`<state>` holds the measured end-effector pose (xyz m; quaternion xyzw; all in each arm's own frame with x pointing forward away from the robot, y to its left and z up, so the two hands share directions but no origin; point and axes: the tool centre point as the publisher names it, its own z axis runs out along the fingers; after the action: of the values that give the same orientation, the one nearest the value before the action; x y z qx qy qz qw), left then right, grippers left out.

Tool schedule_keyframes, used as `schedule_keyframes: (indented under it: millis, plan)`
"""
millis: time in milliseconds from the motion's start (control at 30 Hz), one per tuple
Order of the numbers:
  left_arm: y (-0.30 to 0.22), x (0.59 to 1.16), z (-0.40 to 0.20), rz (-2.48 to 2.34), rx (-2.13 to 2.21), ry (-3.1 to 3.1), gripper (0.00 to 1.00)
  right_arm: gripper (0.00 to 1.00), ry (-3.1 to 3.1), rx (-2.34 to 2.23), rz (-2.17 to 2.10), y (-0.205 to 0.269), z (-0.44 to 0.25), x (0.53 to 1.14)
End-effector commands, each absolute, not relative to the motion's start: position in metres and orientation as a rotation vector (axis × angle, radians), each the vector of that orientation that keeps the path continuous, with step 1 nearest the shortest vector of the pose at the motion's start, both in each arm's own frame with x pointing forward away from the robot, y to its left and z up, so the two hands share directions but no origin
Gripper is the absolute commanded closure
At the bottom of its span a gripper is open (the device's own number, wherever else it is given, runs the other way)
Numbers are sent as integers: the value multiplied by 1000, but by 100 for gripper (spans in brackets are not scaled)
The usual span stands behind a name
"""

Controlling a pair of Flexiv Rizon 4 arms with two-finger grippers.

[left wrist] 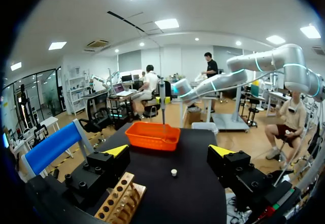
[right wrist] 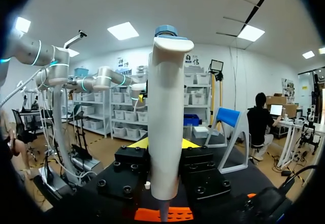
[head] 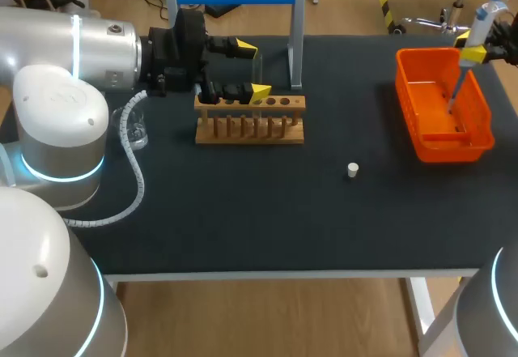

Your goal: Invert the test tube, pick up the pipette, mount the tip to pipette, aspirate from beaker and dispense into the tube, eject the tip, return the pipette, and cap with the stopper.

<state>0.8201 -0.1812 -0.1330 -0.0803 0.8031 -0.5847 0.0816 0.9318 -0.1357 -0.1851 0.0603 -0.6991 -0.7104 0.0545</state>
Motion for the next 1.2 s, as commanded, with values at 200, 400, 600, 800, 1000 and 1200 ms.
schedule_keyframes:
  millis: [200,400,600,800,1000,1200]
  plan:
    - [-180,820,-134,-1750,-238,2397,0,100,-2116,194,-2151,-139,-186,935]
    - [-180,820,-134,-1750,-238,2397,0,100,-2116,194,-2151,-139,-186,935]
    - [-180,820,-134,-1750,-238,2397,0,100,-2116,194,-2151,-139,-186,935]
    - [-200,814,-121,-1693,-297,2396,0,100,-2116,194,-2151,-139,-186,935]
    - [-229,816,-113,-1641,-338,2416,0,100,-2116,194,-2151,-139,-186,935]
    - [-265,825,-107,-1619,-356,2442,0,100,-2116,194,-2151,-139,-186,935]
